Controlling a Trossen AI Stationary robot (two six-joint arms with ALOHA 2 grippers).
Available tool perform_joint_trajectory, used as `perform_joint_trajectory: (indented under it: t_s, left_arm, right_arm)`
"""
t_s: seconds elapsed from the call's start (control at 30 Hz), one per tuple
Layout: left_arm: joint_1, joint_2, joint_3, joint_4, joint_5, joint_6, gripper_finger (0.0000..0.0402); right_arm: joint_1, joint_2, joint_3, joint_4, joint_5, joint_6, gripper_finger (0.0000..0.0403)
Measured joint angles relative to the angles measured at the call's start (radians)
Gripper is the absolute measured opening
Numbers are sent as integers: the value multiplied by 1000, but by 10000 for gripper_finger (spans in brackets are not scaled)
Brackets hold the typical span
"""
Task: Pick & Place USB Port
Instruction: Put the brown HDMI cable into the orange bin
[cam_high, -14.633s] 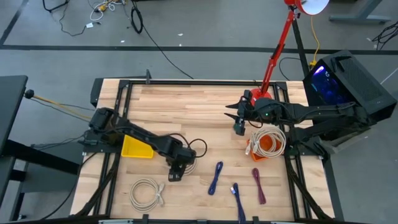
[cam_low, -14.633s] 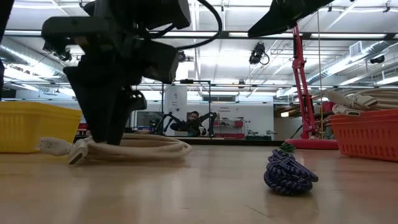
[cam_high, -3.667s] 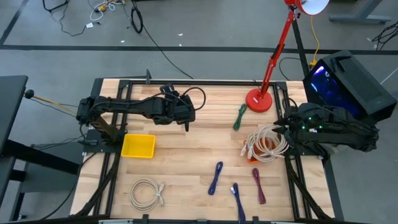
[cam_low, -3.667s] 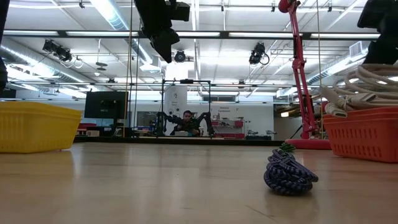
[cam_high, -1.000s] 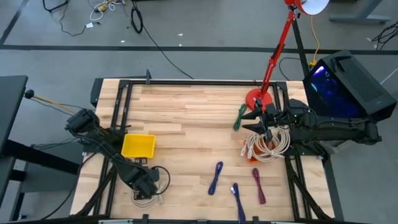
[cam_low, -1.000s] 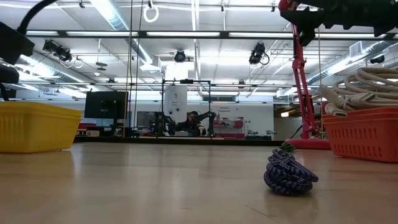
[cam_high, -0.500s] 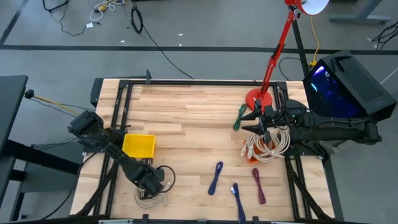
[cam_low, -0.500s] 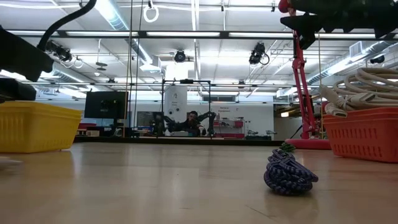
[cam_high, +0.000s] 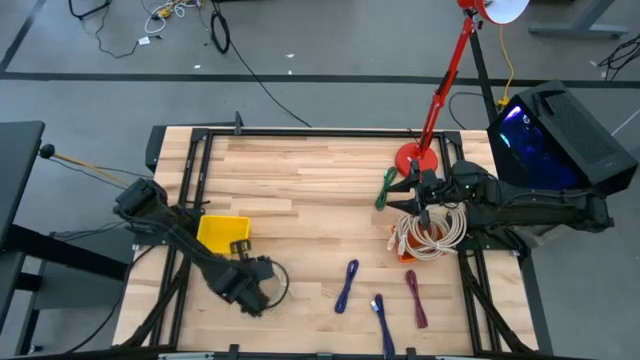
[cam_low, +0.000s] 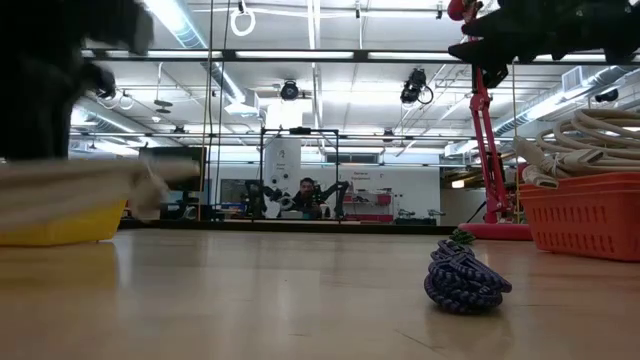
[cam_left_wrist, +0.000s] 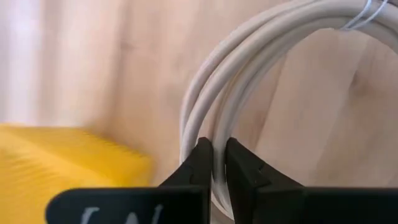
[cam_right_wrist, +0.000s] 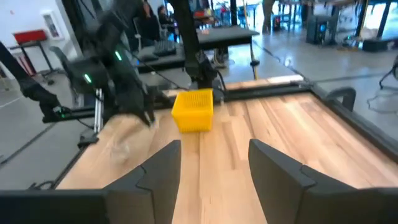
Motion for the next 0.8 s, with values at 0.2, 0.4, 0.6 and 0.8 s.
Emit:
perform_joint_trajectory:
  t_s: [0.2,0.4,0.6,0.8]
  left_arm:
    - [-6,-2,215,-279,-233,-21,24]
    - [45,-6,357,-394,-621,2,24]
    - [205,-6,366,-395,-811,171,24]
    - [355,-6,350,-277,-1023,276,24]
  right_arm:
    - [0,3,0,-53,0,8,190]
    - [0,19,0,-54,0,20,190]
    - [0,21,0,110,-71,47,190]
    - [0,25,0,173,-98,53,190]
